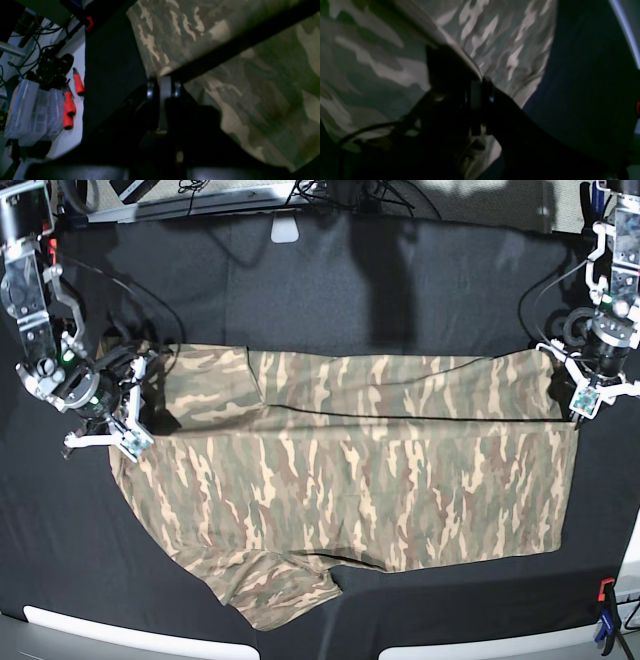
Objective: Layout the t-shirt on the table in an organized manner, then fold the t-shirt properly
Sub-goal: 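Grasp the shirt's collar-side edge with both grippers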
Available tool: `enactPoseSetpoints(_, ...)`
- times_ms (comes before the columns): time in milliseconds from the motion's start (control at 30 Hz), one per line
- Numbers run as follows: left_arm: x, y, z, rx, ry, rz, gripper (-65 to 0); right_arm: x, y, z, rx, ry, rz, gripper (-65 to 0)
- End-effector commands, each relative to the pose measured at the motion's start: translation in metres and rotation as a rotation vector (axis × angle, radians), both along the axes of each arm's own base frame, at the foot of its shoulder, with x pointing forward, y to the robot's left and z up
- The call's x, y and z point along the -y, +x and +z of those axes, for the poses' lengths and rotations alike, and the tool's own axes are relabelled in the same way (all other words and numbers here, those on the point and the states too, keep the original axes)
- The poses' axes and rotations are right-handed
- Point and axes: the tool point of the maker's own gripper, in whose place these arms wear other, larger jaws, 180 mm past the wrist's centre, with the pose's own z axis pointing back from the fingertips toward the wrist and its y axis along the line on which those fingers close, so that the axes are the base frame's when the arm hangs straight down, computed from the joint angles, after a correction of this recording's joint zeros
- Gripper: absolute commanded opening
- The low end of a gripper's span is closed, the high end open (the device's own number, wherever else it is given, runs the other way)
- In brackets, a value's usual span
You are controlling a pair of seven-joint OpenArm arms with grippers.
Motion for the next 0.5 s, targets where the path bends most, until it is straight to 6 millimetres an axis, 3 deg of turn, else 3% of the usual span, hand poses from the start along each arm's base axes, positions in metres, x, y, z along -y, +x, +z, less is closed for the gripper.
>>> enactPoseSetpoints(0,-0.012,0.008,0.018,0.058,0.027,0.020,-65.0,0.012,0.011,0.017,0.044,-0.037,-0.002,-65.0)
enactPoseSetpoints(300,-0.021,0.025,0.023,0.086,-0.022,0.056,-65.0,0.000,0.012,0.010,0.039,0.004,0.018,-65.0)
enactPoseSetpoints(333,-0.021,0.026,0.024,0.088,-0.024,0.058,-65.0,0.000,0.012,0.009,0.037,0.006,0.017,-62.7)
enactPoseSetpoints(400,-0.022,0.026,0.024,0.086,-0.021,0.061,-65.0,-0.001,0.012,0.009,0.037,0.008,0.016,-49.2)
enactPoseSetpoints(467,-0.022,0.026,0.024,0.086,-0.022,0.061,-49.2,0.000,0.012,0.009,0.035,0.006,0.015,-39.6)
